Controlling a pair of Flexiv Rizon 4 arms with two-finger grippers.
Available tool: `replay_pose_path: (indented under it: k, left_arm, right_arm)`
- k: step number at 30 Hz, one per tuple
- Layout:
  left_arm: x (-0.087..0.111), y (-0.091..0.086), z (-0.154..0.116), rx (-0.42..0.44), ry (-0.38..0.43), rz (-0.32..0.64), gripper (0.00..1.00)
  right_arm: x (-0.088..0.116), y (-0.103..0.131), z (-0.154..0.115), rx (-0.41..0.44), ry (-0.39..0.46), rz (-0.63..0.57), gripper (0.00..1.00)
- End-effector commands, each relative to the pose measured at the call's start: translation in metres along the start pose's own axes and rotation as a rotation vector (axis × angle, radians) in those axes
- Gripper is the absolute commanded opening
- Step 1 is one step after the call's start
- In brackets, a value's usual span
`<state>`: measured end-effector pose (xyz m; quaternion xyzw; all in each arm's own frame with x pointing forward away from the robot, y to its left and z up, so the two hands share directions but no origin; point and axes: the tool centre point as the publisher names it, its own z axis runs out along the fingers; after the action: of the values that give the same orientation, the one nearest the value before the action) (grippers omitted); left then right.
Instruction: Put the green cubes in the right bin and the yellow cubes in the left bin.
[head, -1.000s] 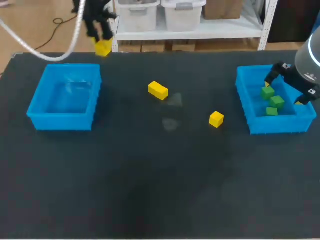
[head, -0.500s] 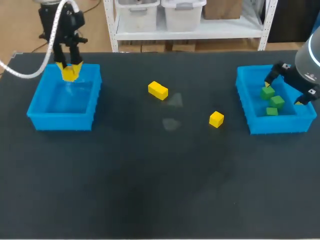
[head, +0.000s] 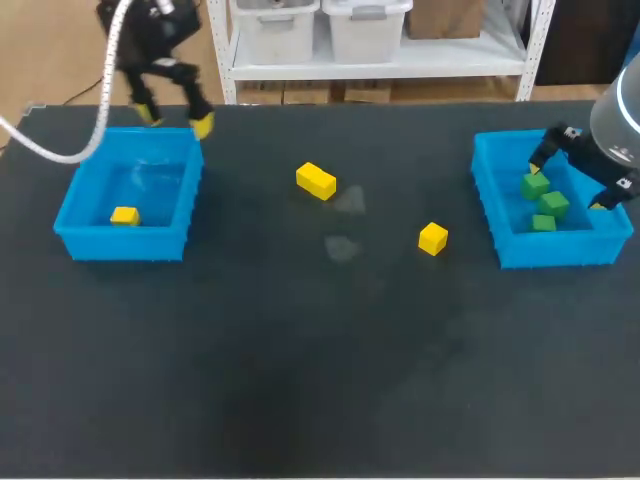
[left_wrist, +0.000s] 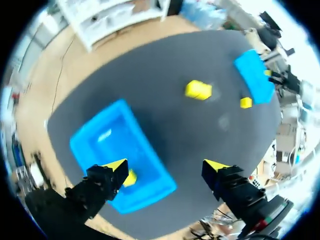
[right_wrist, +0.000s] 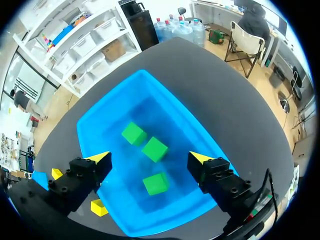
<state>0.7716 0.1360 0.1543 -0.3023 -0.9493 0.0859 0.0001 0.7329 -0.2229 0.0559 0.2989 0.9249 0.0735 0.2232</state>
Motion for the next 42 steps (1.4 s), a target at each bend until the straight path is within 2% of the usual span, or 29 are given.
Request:
replay_pose_path:
  k: [1,4,8,11,13,15,19,24,27,30,34,42]
  left_arm:
    - [-0.028,-0.038,0.012,0.010,-0.300,0.135,1.00]
    - [-0.055,-0.071,0.017,0.037,-0.295,0.246,1.00]
    - [-0.082,-0.124,0.022,0.091,-0.294,0.416,1.00]
    - [-0.094,-0.163,0.032,0.156,-0.293,0.577,1.00]
    - [-0.100,-0.183,0.045,0.164,-0.265,0.649,1.00]
    - [-0.106,-0.198,0.059,0.182,-0.246,0.665,1.00]
    - [-0.119,-0.222,0.084,0.233,-0.209,0.624,1.00]
    - [-0.123,-0.256,0.109,0.259,-0.150,0.605,1.00]
    - [-0.121,-0.273,0.127,0.286,-0.105,0.591,1.00]
    - [-0.119,-0.284,0.143,0.274,-0.066,0.577,1.00]
    - [-0.121,-0.293,0.161,0.192,-0.009,0.571,1.00]
    - [-0.119,-0.294,0.181,0.051,0.046,0.549,1.00]
  right_arm:
    - [0.002,-0.002,0.000,-0.003,-0.010,0.002,1.00]
    - [0.002,-0.002,0.000,-0.003,-0.010,0.002,1.00]
    - [0.002,-0.002,0.000,-0.003,-0.010,0.002,1.00]
    - [0.002,-0.002,0.000,-0.003,-0.010,0.002,1.00]
    - [0.002,-0.002,0.000,-0.003,-0.010,0.002,1.00]
    - [0.002,-0.002,0.000,-0.003,-0.010,0.002,1.00]
    - [0.002,-0.002,0.000,-0.003,-0.010,0.002,1.00]
    - [0.002,-0.002,0.000,-0.003,-0.010,0.002,1.00]
    - [0.002,-0.002,0.000,-0.003,-0.010,0.002,1.00]
    - [0.002,-0.002,0.000,-0.003,-0.010,0.002,1.00]
    - [0.002,-0.002,0.000,-0.003,-0.010,0.002,1.00]
    - [0.002,-0.002,0.000,-0.003,-0.010,0.002,1.00]
